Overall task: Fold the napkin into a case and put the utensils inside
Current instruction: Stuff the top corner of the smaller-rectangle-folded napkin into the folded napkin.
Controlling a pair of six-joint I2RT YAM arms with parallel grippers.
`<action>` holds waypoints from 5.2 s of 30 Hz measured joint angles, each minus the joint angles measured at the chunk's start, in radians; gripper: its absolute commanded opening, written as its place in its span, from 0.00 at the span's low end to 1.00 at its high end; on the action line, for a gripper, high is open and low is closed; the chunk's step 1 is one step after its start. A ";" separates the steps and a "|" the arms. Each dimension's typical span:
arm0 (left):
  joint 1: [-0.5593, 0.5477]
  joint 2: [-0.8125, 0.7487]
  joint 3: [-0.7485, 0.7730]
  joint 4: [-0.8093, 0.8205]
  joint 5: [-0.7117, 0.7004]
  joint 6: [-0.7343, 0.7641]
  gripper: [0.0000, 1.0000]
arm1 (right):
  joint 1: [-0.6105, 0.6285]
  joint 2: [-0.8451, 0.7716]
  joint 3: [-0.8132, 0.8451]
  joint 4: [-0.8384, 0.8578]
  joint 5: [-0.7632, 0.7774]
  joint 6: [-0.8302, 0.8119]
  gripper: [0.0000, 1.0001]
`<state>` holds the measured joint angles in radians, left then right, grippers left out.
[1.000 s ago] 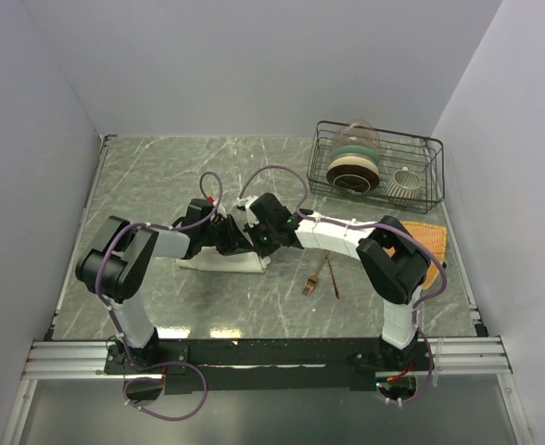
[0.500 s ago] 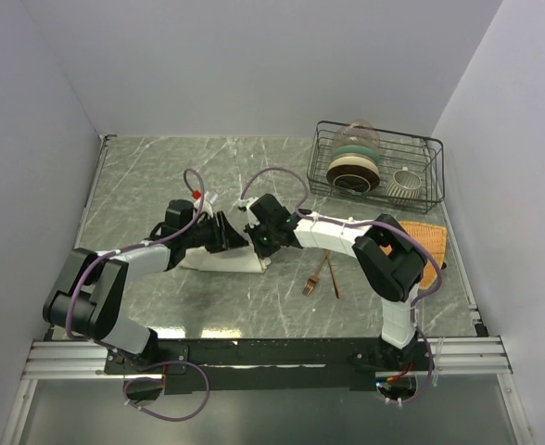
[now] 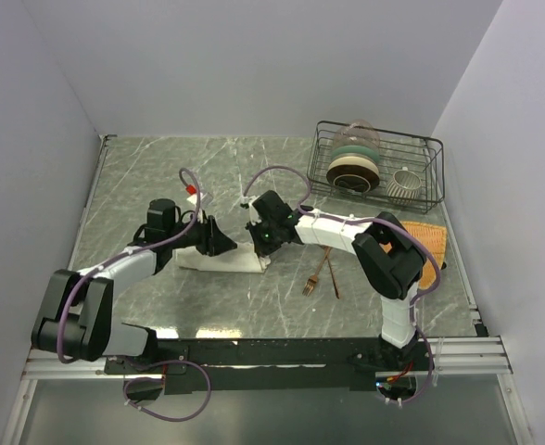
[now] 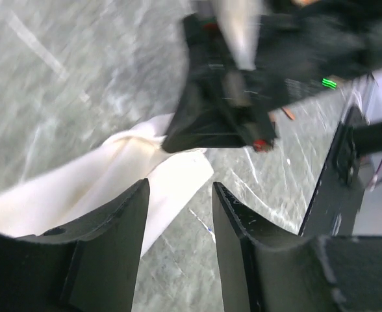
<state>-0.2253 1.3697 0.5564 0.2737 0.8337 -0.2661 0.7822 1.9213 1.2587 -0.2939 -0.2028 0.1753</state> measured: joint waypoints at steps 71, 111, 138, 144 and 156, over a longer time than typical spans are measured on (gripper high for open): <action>-0.097 0.545 0.195 0.129 0.059 -0.429 0.17 | -0.050 0.018 0.055 -0.064 -0.089 0.097 0.00; -0.034 0.476 0.104 0.423 0.089 -0.673 0.22 | -0.049 0.066 0.079 -0.045 -0.066 0.059 0.00; -0.069 0.476 0.094 0.262 0.017 -0.555 0.08 | -0.049 0.066 0.110 -0.090 -0.052 0.045 0.00; -0.084 0.520 0.147 0.206 0.003 -0.523 0.07 | -0.049 0.065 0.114 -0.096 -0.059 0.049 0.00; -0.084 0.526 0.201 0.093 0.008 -0.466 0.06 | -0.049 0.044 0.114 -0.095 -0.083 0.056 0.00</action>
<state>-0.3096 1.8961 0.7578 0.3672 0.8413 -0.7322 0.7330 1.9656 1.3731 -0.3889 -0.2859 0.2310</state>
